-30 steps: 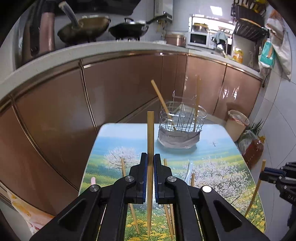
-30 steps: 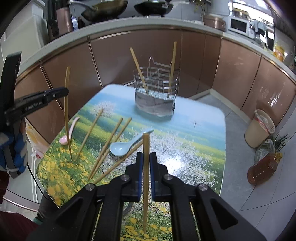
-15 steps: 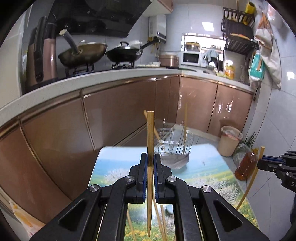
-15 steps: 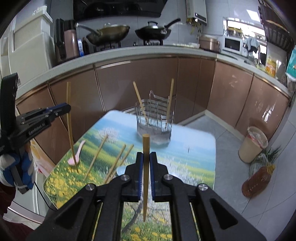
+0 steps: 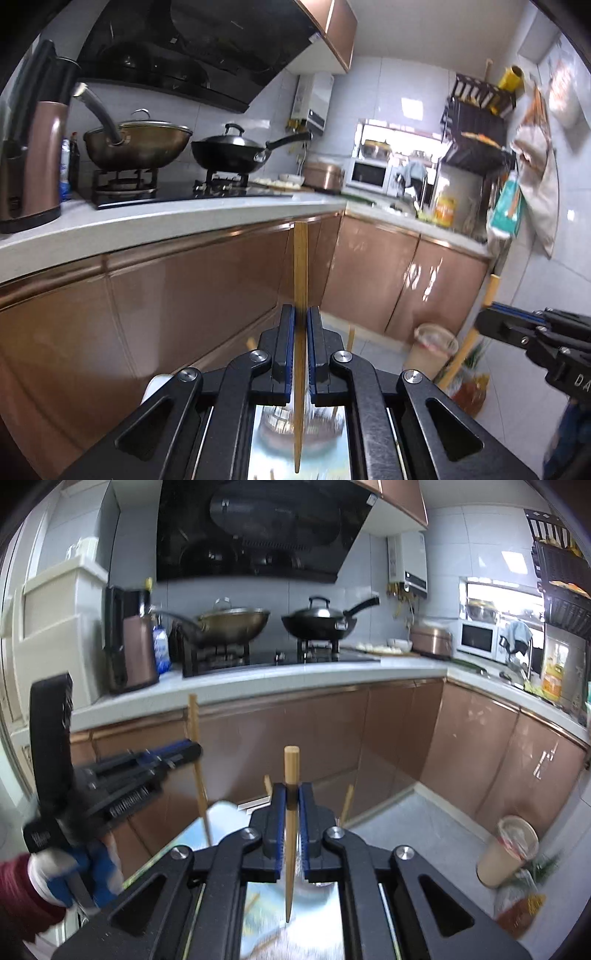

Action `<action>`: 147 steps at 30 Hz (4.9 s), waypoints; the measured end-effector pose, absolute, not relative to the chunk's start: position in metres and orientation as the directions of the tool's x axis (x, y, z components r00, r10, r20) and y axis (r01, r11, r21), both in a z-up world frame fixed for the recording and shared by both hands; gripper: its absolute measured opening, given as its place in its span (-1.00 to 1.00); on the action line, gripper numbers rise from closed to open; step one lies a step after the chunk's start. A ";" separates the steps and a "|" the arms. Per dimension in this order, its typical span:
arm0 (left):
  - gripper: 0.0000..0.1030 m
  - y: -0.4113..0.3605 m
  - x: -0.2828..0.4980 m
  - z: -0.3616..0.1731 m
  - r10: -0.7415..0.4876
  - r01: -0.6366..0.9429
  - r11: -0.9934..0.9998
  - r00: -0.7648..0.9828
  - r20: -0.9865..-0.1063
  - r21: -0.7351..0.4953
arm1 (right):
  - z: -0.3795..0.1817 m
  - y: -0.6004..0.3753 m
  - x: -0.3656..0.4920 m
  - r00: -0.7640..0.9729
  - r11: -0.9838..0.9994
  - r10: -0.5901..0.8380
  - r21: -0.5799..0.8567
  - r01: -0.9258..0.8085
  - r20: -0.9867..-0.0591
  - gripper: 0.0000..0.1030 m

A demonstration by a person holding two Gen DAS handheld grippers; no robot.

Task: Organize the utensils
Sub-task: 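Lift both held chopsticks upright and carry them over the wire holder, then lower the chopsticks into the wire holder and open both grippers, then move both open grippers back down to the remaining chopsticks, then close the right gripper on a chopstick while the left gripper grasps another chopstick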

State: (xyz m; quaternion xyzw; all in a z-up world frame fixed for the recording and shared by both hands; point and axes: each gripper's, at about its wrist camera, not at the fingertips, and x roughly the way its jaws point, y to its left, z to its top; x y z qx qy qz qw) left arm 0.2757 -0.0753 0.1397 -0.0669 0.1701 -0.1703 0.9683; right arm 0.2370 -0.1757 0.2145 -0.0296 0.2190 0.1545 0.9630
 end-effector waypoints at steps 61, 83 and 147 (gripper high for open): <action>0.07 -0.109 0.307 0.012 -0.179 0.168 0.984 0.896 -0.407 -0.063 | 0.059 -0.228 0.270 0.818 0.977 0.211 0.148 -0.155 -0.534 -0.25; 0.19 -0.033 0.191 0.034 -0.154 0.155 0.987 0.827 -0.540 -0.043 | 0.070 -0.199 0.139 0.717 0.982 0.185 0.099 -0.161 -0.672 -0.20; -0.30 -0.058 0.322 -0.151 -0.180 0.195 0.972 0.269 -0.946 -0.130 | -0.122 -0.131 0.278 0.237 0.970 0.226 0.196 -0.145 -0.945 -0.69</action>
